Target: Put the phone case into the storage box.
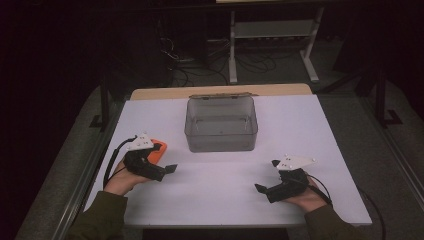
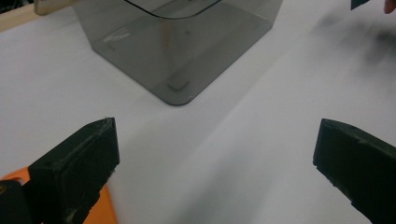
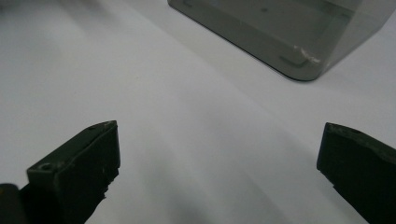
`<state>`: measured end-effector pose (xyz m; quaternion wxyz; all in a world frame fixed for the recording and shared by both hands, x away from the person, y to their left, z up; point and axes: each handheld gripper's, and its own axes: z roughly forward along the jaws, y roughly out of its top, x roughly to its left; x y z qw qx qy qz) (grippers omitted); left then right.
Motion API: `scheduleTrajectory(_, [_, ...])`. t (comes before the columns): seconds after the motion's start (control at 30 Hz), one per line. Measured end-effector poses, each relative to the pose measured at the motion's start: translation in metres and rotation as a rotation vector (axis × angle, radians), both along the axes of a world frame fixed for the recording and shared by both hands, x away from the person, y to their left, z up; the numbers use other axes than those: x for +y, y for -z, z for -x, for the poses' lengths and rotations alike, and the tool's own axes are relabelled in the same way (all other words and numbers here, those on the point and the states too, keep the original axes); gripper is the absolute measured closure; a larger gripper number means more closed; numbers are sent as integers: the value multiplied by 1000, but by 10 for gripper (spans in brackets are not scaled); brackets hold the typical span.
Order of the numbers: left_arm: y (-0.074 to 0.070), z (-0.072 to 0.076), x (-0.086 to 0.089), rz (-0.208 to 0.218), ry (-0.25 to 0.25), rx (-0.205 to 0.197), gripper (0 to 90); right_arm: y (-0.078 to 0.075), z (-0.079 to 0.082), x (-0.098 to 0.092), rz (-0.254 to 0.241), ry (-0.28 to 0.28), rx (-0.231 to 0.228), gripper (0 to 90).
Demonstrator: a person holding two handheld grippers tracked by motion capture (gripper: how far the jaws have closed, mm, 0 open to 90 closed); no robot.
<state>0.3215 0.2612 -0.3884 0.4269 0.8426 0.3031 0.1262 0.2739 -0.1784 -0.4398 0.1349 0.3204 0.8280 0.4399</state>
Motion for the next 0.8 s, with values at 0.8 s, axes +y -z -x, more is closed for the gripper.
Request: scheduleTrajectory(0.8, [-18, -33, 4, -7, -54, -28, 0, 0, 0, 0, -3, -1, -1, 0])
